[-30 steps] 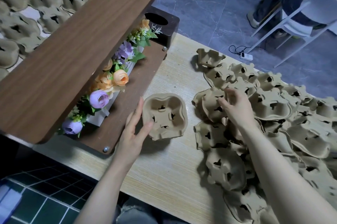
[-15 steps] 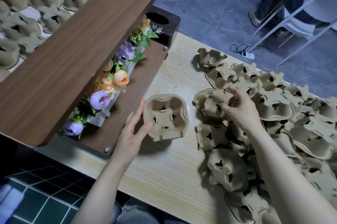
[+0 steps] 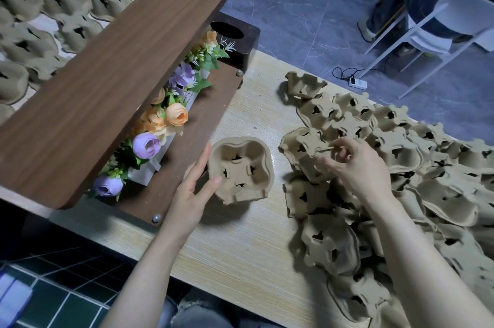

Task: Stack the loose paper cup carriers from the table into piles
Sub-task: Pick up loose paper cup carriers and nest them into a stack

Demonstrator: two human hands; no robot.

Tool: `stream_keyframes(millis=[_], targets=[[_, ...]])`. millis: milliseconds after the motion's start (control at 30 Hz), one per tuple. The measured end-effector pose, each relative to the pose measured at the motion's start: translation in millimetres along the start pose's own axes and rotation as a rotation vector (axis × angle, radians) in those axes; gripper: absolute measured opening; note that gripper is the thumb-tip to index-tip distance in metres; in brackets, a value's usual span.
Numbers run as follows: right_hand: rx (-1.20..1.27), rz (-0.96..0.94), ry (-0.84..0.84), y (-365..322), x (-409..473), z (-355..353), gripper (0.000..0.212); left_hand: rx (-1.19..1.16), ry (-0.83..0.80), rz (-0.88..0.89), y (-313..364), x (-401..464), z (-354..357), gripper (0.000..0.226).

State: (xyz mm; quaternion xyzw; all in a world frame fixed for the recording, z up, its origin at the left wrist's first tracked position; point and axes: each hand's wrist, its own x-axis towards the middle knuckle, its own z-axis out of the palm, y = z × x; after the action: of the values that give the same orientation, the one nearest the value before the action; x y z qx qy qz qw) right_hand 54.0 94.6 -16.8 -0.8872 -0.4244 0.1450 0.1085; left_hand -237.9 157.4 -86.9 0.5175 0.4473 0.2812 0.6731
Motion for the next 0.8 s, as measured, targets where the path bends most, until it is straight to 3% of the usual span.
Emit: stream_keyframes(millis=[167, 333, 500, 567, 700, 800], targets=[[0.063, -0.040, 0.003, 2.2, -9.2, -4.7, 0.018, -0.013, -0.022, -0.011, 0.5, 0.5, -1.7, 0.067], [0.198, -0.101, 0.079, -1.8, -29.5, -19.6, 0.018, -0.004, -0.021, -0.006, 0.3, 1.5, -2.1, 0.067], [0.921, -0.133, 0.075, -19.4, -56.5, -31.9, 0.017, 0.007, -0.020, -0.004, 2.0, 1.1, -0.3, 0.063], [1.068, -0.192, 0.069, -27.7, -61.8, -27.6, 0.017, 0.014, 0.004, 0.005, 3.6, -0.2, 1.0, 0.055], [1.016, -0.313, -0.039, -41.4, -64.7, -2.3, 0.032, 0.119, 0.080, 0.054, 10.0, -5.5, 9.8, 0.042], [0.936, -0.369, -0.071, -48.2, -65.8, 13.4, 0.021, 0.013, 0.100, -0.004, 13.6, -6.8, 15.2, 0.027]])
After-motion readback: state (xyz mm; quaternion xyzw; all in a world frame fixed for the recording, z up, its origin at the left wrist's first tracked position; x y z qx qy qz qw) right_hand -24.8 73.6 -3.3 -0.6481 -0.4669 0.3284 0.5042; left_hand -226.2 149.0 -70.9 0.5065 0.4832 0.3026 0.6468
